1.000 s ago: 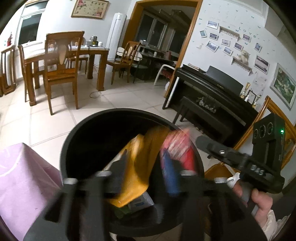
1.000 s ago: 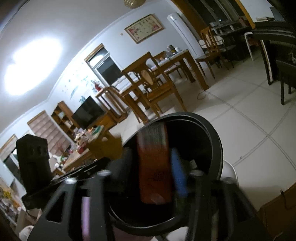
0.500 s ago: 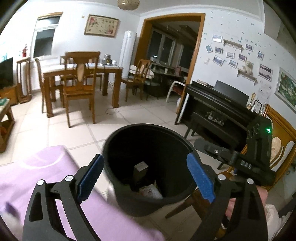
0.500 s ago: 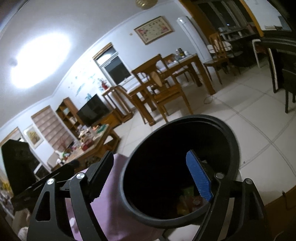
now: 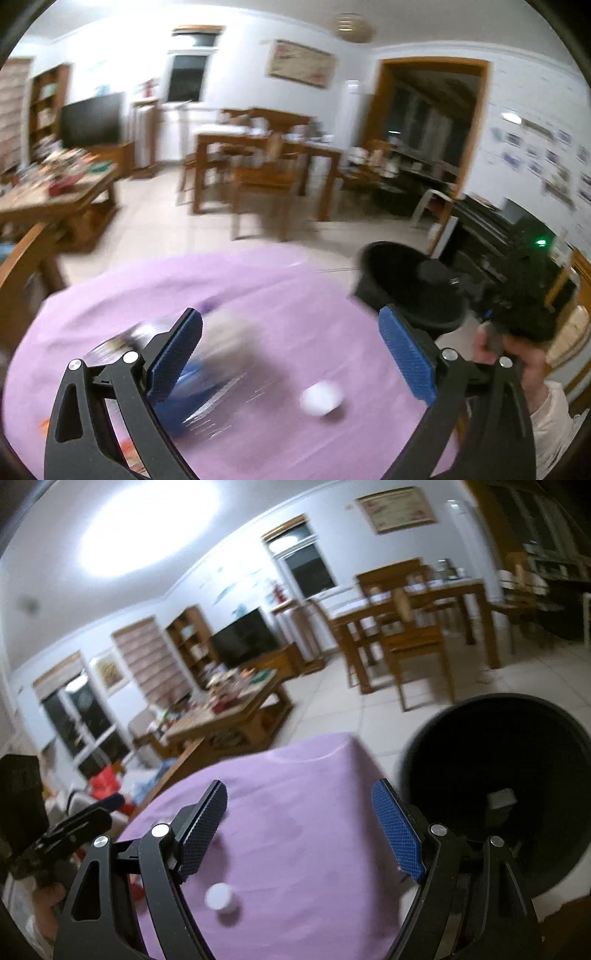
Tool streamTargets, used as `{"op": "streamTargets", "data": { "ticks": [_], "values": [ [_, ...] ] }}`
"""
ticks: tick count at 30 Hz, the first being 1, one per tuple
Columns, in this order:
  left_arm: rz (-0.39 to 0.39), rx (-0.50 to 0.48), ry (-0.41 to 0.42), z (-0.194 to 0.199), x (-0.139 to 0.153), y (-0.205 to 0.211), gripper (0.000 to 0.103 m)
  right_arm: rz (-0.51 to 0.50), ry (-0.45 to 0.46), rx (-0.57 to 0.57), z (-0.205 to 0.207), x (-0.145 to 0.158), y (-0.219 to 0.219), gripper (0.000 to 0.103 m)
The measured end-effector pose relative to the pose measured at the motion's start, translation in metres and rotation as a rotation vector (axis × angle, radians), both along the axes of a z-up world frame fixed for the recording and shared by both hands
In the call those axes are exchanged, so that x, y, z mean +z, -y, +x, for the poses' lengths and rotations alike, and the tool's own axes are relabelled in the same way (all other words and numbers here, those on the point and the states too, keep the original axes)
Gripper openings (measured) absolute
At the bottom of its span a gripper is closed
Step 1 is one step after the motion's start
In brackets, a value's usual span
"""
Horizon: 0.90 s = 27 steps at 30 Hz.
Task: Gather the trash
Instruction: 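Grasp the orange snack bag with the left gripper while the right grasps the white pompom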
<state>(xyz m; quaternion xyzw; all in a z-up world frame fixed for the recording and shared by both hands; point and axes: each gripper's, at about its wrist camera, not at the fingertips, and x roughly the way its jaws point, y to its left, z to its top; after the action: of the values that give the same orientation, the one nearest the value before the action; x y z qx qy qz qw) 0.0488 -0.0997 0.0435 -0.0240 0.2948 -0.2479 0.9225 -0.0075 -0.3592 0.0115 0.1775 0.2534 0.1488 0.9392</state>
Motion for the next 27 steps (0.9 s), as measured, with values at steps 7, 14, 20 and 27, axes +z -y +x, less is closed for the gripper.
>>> {"op": "streamTargets", "data": {
  "ticks": [7,14,20,27],
  "values": [
    [0.108,0.316,-0.142,-0.001,-0.035,-0.107,0.095,-0.049,-0.062,0.178,0.034,0.001,-0.099,0.080],
    [0.101,0.401,-0.293,0.002,-0.078,-0.153,0.095,-0.166,-0.161,0.288,0.074,-0.015,-0.187,0.080],
    [0.084,0.399,-0.340,0.009,-0.096,-0.165,0.086,-0.251,-0.259,0.306,0.110,-0.037,-0.230,0.080],
    [0.083,0.398,-0.326,0.006,-0.101,-0.176,0.058,-0.241,-0.319,0.355,0.121,-0.063,-0.242,0.055]
  ]
}}
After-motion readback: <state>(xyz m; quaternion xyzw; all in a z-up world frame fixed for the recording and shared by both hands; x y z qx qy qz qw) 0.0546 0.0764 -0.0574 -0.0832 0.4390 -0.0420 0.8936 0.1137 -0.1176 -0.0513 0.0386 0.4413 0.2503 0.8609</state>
